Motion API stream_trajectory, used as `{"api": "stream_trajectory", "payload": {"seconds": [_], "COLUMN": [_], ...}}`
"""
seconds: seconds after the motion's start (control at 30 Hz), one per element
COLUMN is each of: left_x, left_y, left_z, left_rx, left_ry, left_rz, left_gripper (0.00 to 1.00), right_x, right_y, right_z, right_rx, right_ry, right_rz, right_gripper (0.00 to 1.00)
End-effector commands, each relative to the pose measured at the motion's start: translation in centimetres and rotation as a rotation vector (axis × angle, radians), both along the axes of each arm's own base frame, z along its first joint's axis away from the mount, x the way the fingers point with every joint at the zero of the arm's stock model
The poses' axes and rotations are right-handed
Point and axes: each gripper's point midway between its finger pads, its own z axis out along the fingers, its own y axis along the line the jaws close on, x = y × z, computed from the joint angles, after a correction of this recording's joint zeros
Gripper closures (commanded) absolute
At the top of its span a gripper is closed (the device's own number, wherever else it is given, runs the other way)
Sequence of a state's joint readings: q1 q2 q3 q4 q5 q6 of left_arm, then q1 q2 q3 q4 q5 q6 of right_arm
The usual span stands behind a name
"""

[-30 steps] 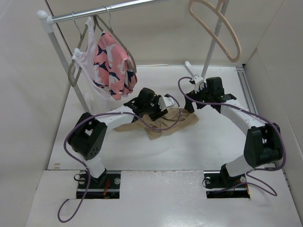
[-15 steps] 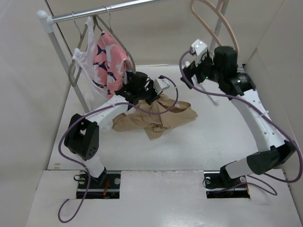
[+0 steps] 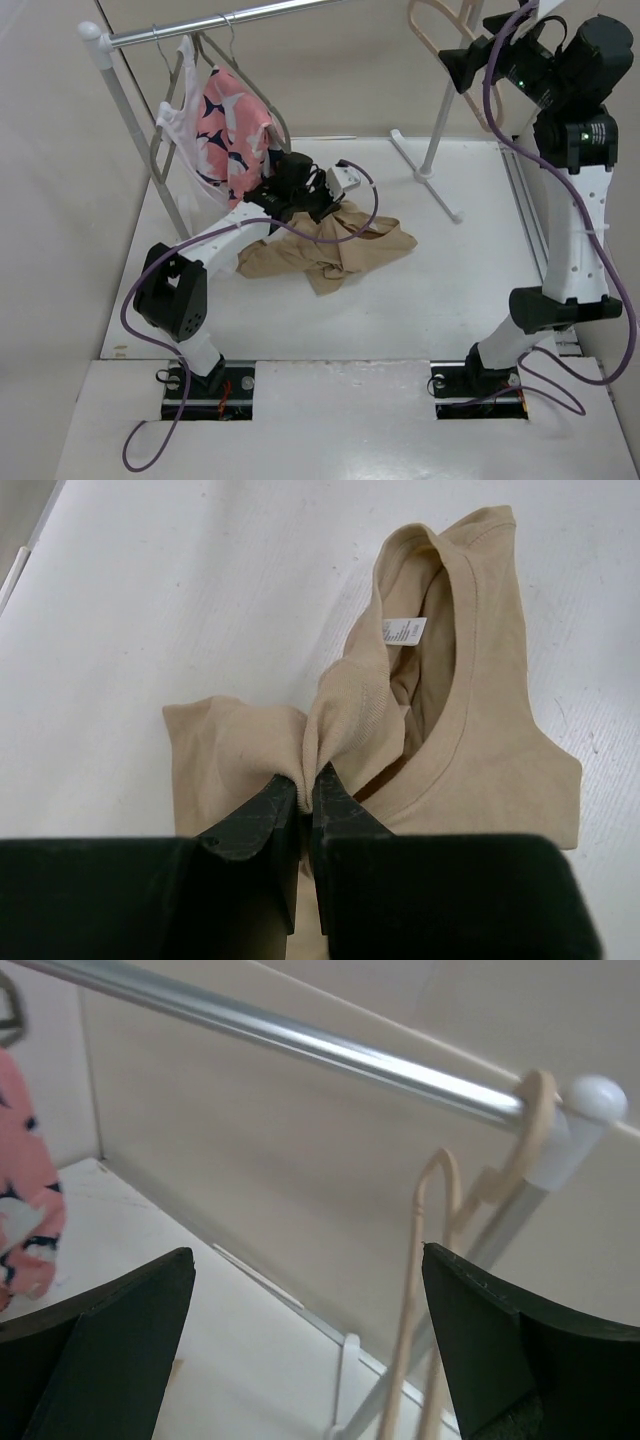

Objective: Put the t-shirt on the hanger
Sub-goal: Grab a hanger with the right arm

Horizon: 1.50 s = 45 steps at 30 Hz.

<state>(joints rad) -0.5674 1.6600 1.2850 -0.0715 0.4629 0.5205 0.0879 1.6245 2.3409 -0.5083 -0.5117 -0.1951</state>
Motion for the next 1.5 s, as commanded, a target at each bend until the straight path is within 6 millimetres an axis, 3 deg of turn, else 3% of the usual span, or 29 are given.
{"api": "stream_trajectory", "payload": {"seconds": [0.0, 0.07, 0.17, 0.27, 0.3, 0.47, 0.6, 0.7, 0.73, 0.77, 0.83, 1.03, 1.2, 1.3, 1.47], "left_x": [-0.4, -0.5, -0.8, -1.0, -1.2, -0.9, -0.8, -0.8, -0.8, -0.8, -0.8, -0.5, -0.3, -0.3, -0.3], "left_y": [-0.2, -0.1, 0.1, 0.2, 0.3, 0.6, 0.5, 0.5, 0.5, 0.5, 0.5, 0.7, 0.4, 0.4, 0.4], "left_z": [3.5, 3.0, 2.4, 1.9, 1.5, 1.4, 2.2, 2.2, 2.2, 2.2, 2.2, 2.6, 3.5, 3.5, 3.1], "left_rx": [-0.058, -0.053, -0.043, -0.033, -0.028, -0.042, -0.058, -0.058, -0.058, -0.058, -0.058, -0.071, -0.089, -0.089, -0.084], "left_ry": [-0.066, -0.057, -0.041, -0.026, -0.018, -0.01, -0.017, -0.017, -0.017, -0.017, -0.017, -0.011, -0.018, -0.018, -0.01], "left_rz": [-0.014, -0.014, -0.014, -0.014, -0.013, 0.006, 0.012, 0.012, 0.012, 0.012, 0.012, 0.029, 0.025, 0.025, 0.025], "left_gripper": [1.0, 1.0, 1.0, 1.0, 1.0, 1.0, 1.0, 1.0, 1.0, 1.0, 1.0, 1.0, 1.0, 1.0, 1.0], "right_x": [3.5, 5.5, 7.6, 8.7, 8.5, 10.1, 10.3, 10.7, 10.7, 10.7, 10.6, 8.6, 5.7, 4.1, 4.2], "right_y": [-3.7, -5.7, -7.3, -5.9, -5.6, -5.4, -5.2, -5.2, -5.2, -5.2, -5.7, -4.8, -1.9, -0.3, 1.0], "right_z": [-0.4, -2.0, -4.0, -5.3, -5.3, -8.1, -8.6, -9.1, -9.1, -9.3, -8.9, -6.8, -2.9, -1.7, -2.9], "right_rx": [0.085, 0.089, 0.09, 0.073, 0.07, 0.067, 0.065, 0.065, 0.065, 0.065, 0.069, 0.061, 0.047, 0.041, 0.035], "right_ry": [0.029, 0.077, 0.126, 0.143, 0.144, 0.197, 0.199, 0.21, 0.21, 0.219, 0.209, 0.148, 0.023, -0.012, 0.01], "right_rz": [-0.11, -0.175, -0.215, -0.13, -0.112, -0.093, -0.08, -0.081, -0.081, -0.081, -0.109, -0.101, -0.018, 0.037, 0.08], "right_gripper": [0.0, 0.0, 0.03, 0.06, 0.13, 0.25, 0.37, 0.61, 0.77, 0.86, 1.0, 1.0, 1.0, 1.0, 1.0]}}
